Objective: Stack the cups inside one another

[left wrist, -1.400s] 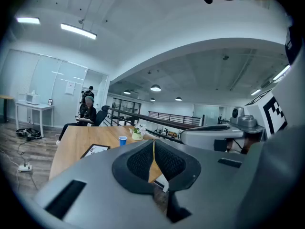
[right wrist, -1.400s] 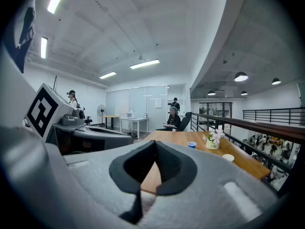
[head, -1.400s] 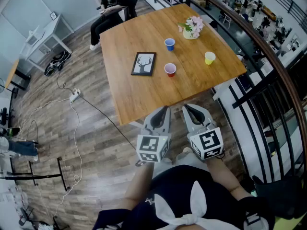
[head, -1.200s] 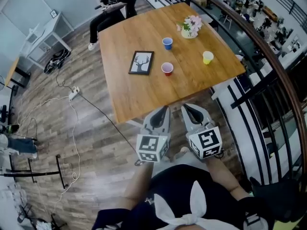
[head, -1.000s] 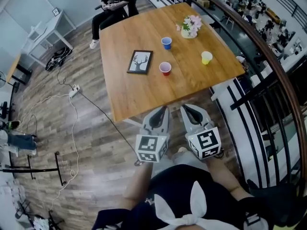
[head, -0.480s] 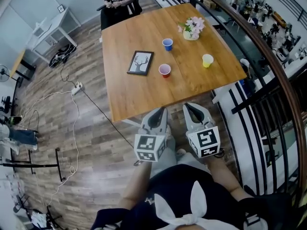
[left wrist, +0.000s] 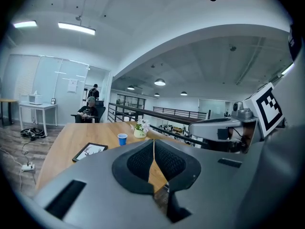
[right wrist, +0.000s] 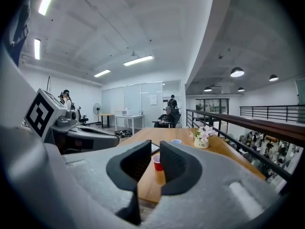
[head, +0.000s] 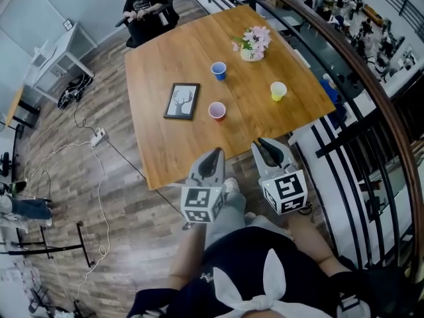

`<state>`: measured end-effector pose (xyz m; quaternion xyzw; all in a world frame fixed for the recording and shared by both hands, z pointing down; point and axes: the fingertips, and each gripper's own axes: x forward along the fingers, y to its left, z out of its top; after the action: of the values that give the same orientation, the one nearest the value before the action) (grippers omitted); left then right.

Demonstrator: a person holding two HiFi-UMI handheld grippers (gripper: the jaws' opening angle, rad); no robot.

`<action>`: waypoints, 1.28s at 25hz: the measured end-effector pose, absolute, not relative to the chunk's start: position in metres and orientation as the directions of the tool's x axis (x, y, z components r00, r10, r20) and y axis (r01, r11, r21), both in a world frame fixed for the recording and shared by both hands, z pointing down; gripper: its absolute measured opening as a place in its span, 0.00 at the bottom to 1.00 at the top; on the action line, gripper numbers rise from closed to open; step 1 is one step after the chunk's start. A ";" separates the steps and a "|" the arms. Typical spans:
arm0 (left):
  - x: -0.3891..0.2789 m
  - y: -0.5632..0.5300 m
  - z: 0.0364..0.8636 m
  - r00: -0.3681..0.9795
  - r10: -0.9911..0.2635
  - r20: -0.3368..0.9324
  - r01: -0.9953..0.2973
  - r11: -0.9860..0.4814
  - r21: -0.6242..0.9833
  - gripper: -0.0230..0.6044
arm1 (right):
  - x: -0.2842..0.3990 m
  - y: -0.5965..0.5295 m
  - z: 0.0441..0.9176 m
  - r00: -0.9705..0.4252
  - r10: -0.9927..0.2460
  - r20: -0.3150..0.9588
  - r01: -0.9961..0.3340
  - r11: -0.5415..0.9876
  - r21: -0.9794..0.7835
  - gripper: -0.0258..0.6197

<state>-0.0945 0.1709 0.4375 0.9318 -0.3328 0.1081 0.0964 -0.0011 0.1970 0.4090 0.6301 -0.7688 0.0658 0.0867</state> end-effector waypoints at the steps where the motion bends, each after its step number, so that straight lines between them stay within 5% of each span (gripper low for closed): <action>1: -0.093 0.161 0.438 0.754 -0.599 0.271 -0.643 -0.757 0.117 0.07 | 0.005 0.188 0.410 -0.183 -0.958 0.219 -0.982 0.190 0.010 0.12; 6: -0.081 0.106 0.438 0.758 -0.591 0.276 -0.640 -0.756 0.137 0.07 | 0.034 0.139 0.416 -0.150 -0.957 0.249 -0.986 0.164 0.038 0.36; 12: -0.067 0.045 0.436 0.775 -0.574 0.267 -0.619 -0.774 0.135 0.07 | 0.069 0.081 0.424 -0.079 -0.961 0.266 -0.995 0.092 0.037 0.44; 32: -0.065 -0.061 0.478 0.777 -0.534 0.334 -0.604 -0.782 0.155 0.07 | 0.152 -0.006 0.493 0.082 -0.893 0.442 -0.996 -0.059 0.067 0.53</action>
<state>-0.0651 -0.0610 0.4781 0.9338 -0.3046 0.1372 0.1278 0.1522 -0.0064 0.4928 0.7134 -0.6621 0.1429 0.1798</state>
